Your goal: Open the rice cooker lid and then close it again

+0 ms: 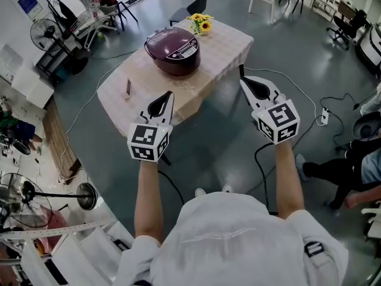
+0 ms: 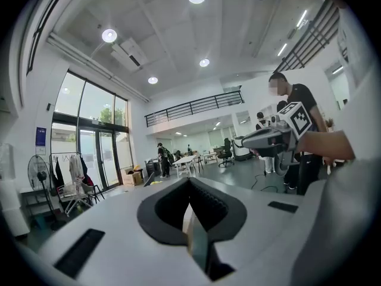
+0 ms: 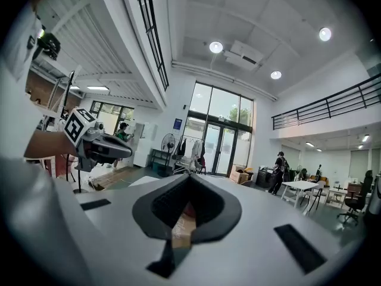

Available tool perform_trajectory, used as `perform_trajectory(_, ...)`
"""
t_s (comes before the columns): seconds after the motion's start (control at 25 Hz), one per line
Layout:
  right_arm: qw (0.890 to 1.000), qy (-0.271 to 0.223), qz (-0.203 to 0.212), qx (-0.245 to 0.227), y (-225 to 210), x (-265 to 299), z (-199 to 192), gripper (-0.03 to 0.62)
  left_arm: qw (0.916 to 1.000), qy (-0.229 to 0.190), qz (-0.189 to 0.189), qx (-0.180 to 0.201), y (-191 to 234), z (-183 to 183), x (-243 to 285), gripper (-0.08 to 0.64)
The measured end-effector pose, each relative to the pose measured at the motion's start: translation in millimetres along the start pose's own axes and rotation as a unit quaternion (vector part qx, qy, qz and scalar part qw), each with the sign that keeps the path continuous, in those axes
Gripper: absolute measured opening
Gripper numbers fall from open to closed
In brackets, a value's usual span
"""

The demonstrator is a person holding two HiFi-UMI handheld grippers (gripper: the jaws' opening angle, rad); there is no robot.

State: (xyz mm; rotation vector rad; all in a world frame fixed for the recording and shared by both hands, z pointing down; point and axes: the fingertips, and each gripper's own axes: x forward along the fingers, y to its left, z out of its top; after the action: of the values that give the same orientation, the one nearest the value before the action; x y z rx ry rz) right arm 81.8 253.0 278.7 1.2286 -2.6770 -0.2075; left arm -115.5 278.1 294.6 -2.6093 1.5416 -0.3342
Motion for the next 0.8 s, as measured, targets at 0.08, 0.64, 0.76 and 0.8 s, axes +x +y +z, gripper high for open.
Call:
perform_trajectory(0.08, 1.0, 0.0, 0.002, 0.001, 0.5, 0.8, -0.9, 0.023, 1.0, 0.001, 0.002, 0.0, 0.4, -0.8, -0.7, 0.014)
perform_trajectory(0.64, 1.0, 0.0, 0.028, 0.006, 1.2, 4.7, -5.8, 0.073, 0.9999, 0.005, 0.013, -0.005, 1.2, -2.9, 1.7, 0.132)
perform_trajectory(0.76, 0.999, 0.011, 0.033, 0.009, -0.4, 6.5, -11.8, 0.203, 0.9999, 0.012, 0.002, -0.004, -5.4, -6.8, 4.5, 0.157)
perform_trajectory(0.8, 0.999, 0.014, 0.035, 0.008, -0.6, 7.3, -14.4, 0.212, 0.9999, 0.012, 0.001, -0.003, -7.0, -7.7, 5.2, 0.165)
